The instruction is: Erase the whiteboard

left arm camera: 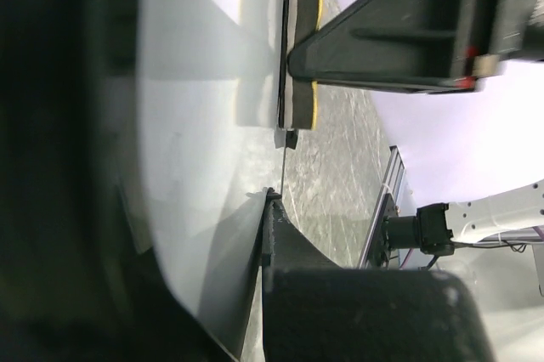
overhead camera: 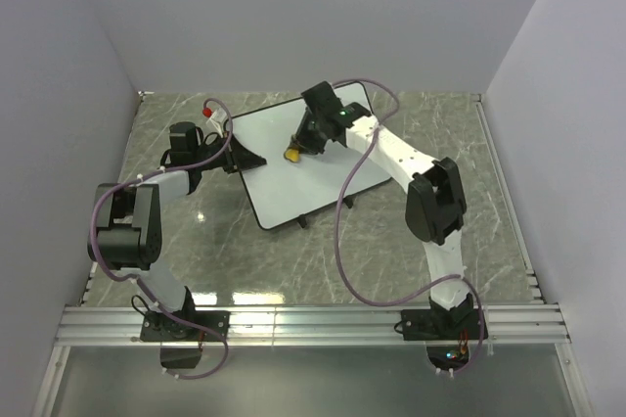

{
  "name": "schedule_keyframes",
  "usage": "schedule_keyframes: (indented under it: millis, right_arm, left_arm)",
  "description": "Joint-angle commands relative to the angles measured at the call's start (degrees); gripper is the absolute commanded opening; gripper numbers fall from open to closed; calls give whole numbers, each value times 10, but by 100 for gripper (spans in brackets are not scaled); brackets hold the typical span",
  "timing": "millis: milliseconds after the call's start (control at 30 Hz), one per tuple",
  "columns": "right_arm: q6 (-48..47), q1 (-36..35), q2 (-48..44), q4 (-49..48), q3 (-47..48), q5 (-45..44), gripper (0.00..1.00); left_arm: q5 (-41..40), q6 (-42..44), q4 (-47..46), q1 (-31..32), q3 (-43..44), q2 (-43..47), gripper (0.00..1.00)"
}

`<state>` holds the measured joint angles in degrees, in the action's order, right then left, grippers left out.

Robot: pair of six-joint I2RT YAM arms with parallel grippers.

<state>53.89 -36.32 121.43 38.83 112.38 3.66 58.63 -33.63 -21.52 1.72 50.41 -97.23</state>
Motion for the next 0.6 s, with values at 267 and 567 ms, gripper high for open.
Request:
schedule_keyframes:
  millis: [267,567]
  right_arm:
    - [-28,103,-102,-35,-304,-100,0]
    - [-32,109,-65,-7,-138,-61,0]
  left_arm:
    - [-77,90,72,32,-21,-26,0]
    - [-75,90,71,34,-20,-31,0]
